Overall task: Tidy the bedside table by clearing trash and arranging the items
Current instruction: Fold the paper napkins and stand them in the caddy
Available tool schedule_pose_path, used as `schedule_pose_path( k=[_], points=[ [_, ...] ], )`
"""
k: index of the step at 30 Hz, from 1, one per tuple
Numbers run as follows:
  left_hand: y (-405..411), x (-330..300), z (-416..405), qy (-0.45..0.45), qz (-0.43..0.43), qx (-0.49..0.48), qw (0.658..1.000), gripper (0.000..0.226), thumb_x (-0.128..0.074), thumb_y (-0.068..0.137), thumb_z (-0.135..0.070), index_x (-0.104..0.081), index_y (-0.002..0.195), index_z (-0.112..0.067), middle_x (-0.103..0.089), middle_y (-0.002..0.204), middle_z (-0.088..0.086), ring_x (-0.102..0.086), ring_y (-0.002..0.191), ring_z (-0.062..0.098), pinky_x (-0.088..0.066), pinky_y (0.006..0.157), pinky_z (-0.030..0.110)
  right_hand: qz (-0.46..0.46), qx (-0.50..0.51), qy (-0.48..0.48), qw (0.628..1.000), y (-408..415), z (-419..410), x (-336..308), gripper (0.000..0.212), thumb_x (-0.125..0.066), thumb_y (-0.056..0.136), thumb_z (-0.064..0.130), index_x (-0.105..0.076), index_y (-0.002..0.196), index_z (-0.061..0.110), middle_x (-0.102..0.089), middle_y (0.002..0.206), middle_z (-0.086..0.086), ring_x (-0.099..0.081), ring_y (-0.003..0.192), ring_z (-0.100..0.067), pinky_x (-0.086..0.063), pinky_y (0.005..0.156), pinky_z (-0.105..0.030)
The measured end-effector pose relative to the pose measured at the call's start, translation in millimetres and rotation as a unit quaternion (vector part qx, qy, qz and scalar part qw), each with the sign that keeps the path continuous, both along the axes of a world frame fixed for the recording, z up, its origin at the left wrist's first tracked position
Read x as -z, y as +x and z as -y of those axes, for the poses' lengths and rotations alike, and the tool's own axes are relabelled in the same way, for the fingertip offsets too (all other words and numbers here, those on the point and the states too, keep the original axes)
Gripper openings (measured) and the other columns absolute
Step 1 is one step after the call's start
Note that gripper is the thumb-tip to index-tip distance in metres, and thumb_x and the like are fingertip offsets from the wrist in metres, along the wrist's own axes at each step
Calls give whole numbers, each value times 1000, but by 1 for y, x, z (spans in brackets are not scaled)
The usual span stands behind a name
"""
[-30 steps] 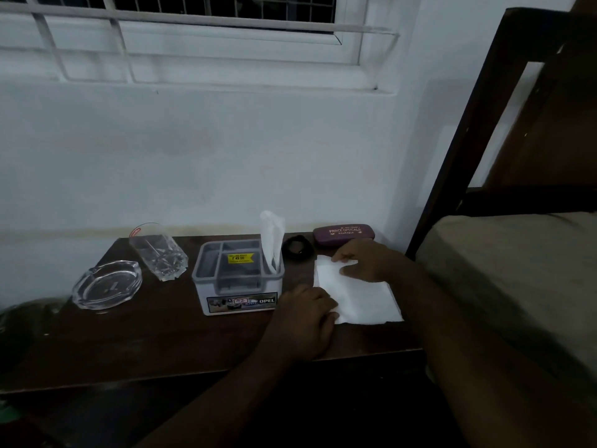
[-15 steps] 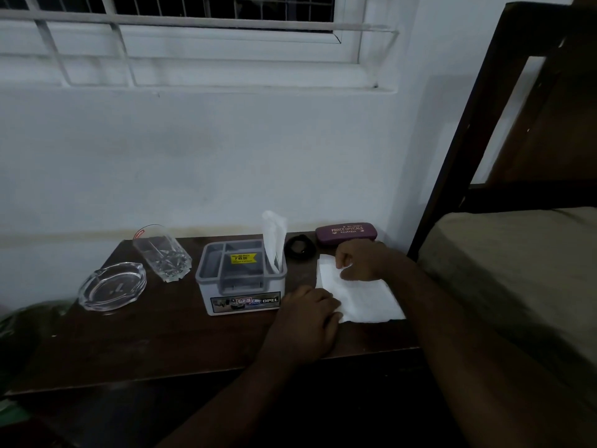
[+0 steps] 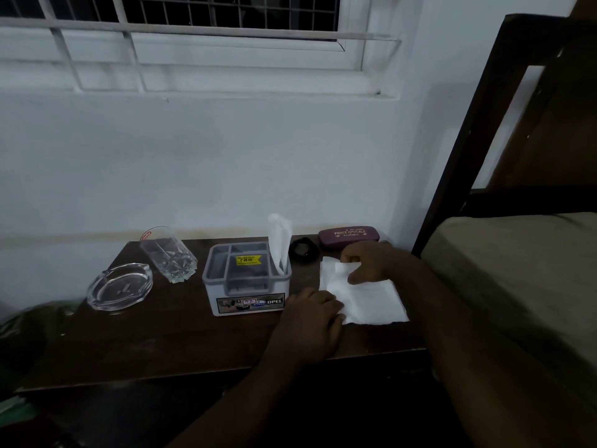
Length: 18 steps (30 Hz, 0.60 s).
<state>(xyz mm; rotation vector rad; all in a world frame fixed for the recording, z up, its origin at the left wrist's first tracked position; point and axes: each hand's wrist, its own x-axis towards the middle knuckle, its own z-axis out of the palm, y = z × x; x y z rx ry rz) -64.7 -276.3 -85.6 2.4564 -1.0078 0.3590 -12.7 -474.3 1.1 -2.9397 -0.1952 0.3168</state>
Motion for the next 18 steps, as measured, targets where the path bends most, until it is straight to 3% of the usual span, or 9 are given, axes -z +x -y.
schedule_pose_path(
  k=[5,7,9,11,12,15,18],
  points=[
    [1,1,-1,-8,10,-4,1000,35,-49,90,-42,-68,115,-26,-59,108,-5,-53,103,15,-43,84,35,-5,-22,-18,1000,-8,7,-14,47,-77,76,19,-58,120,17,-50,98,12,-47,93,-9,-36,72,-22],
    [2,1,-1,-8,16,-9,1000,35,-49,89,-43,-70,110,-24,-59,100,-4,-55,97,17,-45,80,35,-8,-29,-18,999,-13,7,-21,41,-77,76,17,-63,114,11,-59,103,0,-52,89,-15,-41,72,-24],
    [3,1,0,-2,29,-16,999,35,-49,88,-45,-71,103,-23,-62,95,-3,-56,94,17,-46,79,35,-17,-44,-25,999,-18,3,-28,28,-78,76,18,-67,98,6,-62,93,-6,-55,79,-18,-43,69,-27],
    [2,1,-1,3,36,-18,999,33,-49,88,-47,-69,96,-22,-64,91,-4,-56,91,15,-46,78,35,-35,-47,-32,998,-24,-3,-31,18,-79,76,18,-66,87,11,-53,76,7,-48,66,-7,-36,58,-18],
    [2,1,-1,3,40,-18,999,31,-49,89,-47,-68,93,-23,-64,90,-5,-55,90,14,-46,77,35,-47,-45,-38,997,-26,-6,-30,18,-79,76,18,-68,90,12,-51,74,11,-46,64,-3,-34,57,-16],
    [0,0,-1,4,45,-18,999,29,-48,90,-48,-66,88,-25,-63,86,-7,-54,86,12,-45,76,33,-78,-47,-59,994,-28,-13,-23,34,-77,78,19,-69,110,11,-64,99,4,-55,82,-8,-41,68,-15],
    [-1,-1,-1,5,46,-14,999,32,-47,91,-48,-68,87,-24,-63,84,-6,-55,84,13,-45,75,32,-90,-36,-70,993,-28,-16,-15,42,-78,77,19,-67,117,13,-64,120,-2,-57,98,-15,-44,85,-24]
  ],
)
